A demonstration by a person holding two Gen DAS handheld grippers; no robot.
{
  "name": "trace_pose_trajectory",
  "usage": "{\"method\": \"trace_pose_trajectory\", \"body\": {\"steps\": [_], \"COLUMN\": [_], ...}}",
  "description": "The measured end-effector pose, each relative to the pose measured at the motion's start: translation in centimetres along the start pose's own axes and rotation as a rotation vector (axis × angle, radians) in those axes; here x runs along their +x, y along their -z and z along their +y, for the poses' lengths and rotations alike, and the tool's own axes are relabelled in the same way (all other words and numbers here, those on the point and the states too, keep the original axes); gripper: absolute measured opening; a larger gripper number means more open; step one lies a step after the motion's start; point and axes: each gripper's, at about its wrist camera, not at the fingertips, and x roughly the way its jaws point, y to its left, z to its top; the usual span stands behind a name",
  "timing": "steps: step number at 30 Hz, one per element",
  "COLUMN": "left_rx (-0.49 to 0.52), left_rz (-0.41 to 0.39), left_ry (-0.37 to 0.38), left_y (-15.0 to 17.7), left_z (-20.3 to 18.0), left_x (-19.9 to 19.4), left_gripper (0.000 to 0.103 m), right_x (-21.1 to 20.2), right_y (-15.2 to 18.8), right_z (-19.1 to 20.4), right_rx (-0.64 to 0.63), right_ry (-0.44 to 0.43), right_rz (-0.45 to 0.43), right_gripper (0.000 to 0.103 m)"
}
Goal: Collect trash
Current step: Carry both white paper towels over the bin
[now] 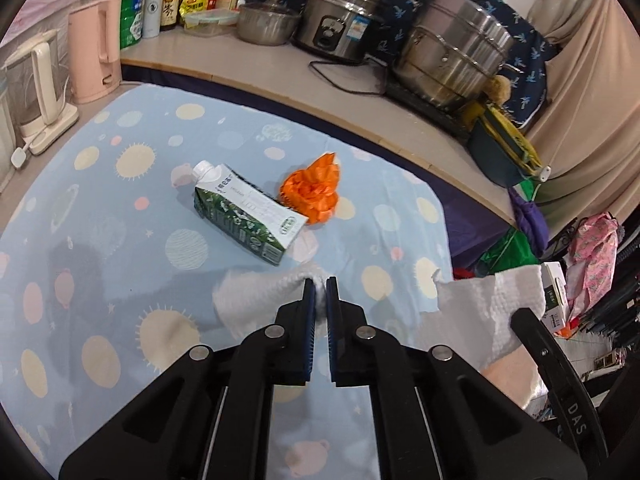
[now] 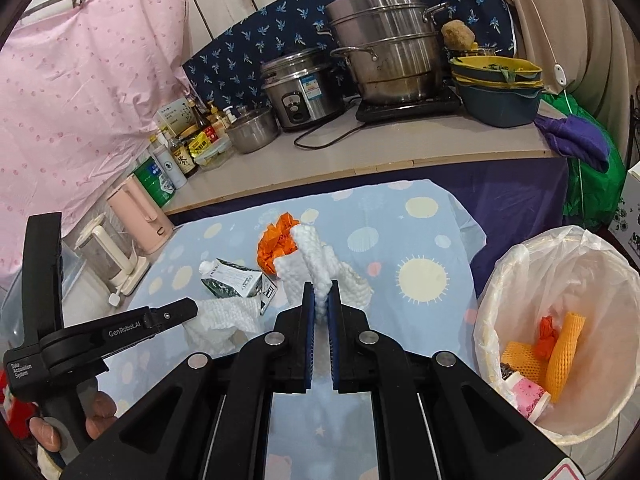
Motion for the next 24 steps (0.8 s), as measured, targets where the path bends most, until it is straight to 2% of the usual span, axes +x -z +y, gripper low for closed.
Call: {"method": "trace_pose_trajectory", "body": {"steps": [10,24], "left_rx": [0.095,0.258], "left_rz": [-0.067,-0.087], "left_ry": [0.055,0.132], "left_y": [0.9,3.0], "left_z": [-5.3,-14.9], "left_x": [-4.6,-5.7], "left_gripper": [0.005,0.005], "right_x": [-5.6,-11.7], "right_y": [-1.1,-2.1], "right_z": [-1.7,-8.4], "right_rx": [0.028,0.127], "right_ry": [0.006,0.100], "right_rz": [-0.105,-0.228], "right_gripper": [0.006,0.006]}}
